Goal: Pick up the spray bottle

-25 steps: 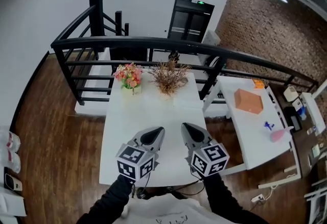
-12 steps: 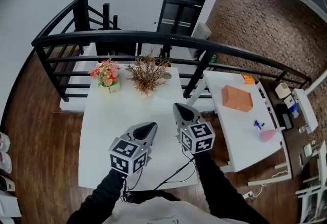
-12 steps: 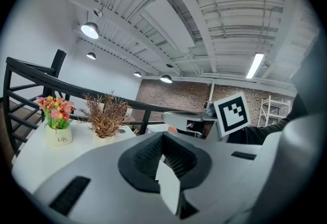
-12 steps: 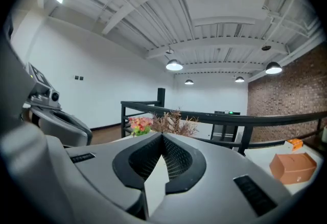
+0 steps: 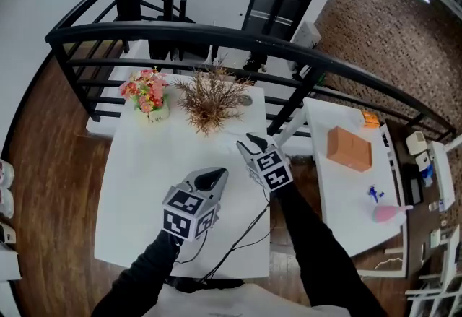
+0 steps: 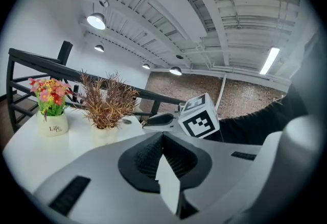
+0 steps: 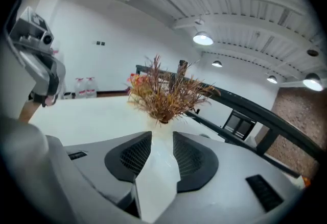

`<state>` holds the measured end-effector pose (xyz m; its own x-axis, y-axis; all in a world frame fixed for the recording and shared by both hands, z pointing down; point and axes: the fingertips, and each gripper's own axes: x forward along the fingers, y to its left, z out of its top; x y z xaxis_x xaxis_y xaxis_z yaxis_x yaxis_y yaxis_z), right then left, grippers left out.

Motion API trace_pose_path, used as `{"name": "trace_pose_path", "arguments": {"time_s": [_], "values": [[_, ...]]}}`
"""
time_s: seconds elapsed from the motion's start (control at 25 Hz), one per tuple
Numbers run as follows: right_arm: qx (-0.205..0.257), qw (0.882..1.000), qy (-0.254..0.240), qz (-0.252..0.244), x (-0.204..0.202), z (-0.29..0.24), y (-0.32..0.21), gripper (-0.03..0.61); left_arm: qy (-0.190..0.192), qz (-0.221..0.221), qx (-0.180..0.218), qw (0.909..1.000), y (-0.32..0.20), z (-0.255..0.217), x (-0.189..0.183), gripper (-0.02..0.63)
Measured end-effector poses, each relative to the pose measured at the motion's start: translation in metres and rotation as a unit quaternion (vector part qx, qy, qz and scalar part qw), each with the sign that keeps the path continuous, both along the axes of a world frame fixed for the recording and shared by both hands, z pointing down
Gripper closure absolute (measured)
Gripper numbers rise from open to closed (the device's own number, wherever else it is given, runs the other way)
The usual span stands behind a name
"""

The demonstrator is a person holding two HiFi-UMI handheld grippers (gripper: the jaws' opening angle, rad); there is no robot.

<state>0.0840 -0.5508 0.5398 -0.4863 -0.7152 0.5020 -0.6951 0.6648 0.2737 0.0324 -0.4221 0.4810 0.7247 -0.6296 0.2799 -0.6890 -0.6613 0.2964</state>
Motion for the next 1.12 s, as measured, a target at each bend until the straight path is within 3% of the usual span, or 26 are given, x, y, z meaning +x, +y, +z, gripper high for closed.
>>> {"name": "trace_pose_path", "arguments": {"time_s": [0.12, 0.32, 0.4, 0.48, 0.76, 1.12], "values": [[-0.022, 0.996, 0.069, -0.050, -0.003, 0.037, -0.023, 0.390, 0.000, -0.011, -0.013, 0.9998, -0.019, 0.016, 0.004, 0.621], [-0.058, 0.981, 0.156, -0.098, -0.002, 0.084, -0.056, 0.390, 0.005, -0.018, -0.033, 0.9993, -0.040, 0.036, 0.010, 0.621], [-0.072, 0.975, 0.174, -0.115, -0.004, 0.093, -0.061, 0.388, 0.005, -0.020, -0.038, 0.9991, -0.043, 0.040, 0.010, 0.621], [-0.087, 0.968, 0.191, -0.135, -0.010, 0.104, -0.062, 0.347, 0.005, -0.026, -0.042, 0.9988, -0.045, 0.045, 0.007, 0.621], [-0.108, 0.949, 0.246, -0.165, -0.015, 0.129, -0.071, 0.347, 0.009, -0.042, -0.050, 0.9978, -0.051, 0.053, -0.004, 0.621], [-0.100, 0.941, 0.271, -0.175, -0.020, 0.137, -0.082, 0.362, 0.014, -0.048, -0.059, 0.9970, -0.050, 0.056, -0.008, 0.621]]}}
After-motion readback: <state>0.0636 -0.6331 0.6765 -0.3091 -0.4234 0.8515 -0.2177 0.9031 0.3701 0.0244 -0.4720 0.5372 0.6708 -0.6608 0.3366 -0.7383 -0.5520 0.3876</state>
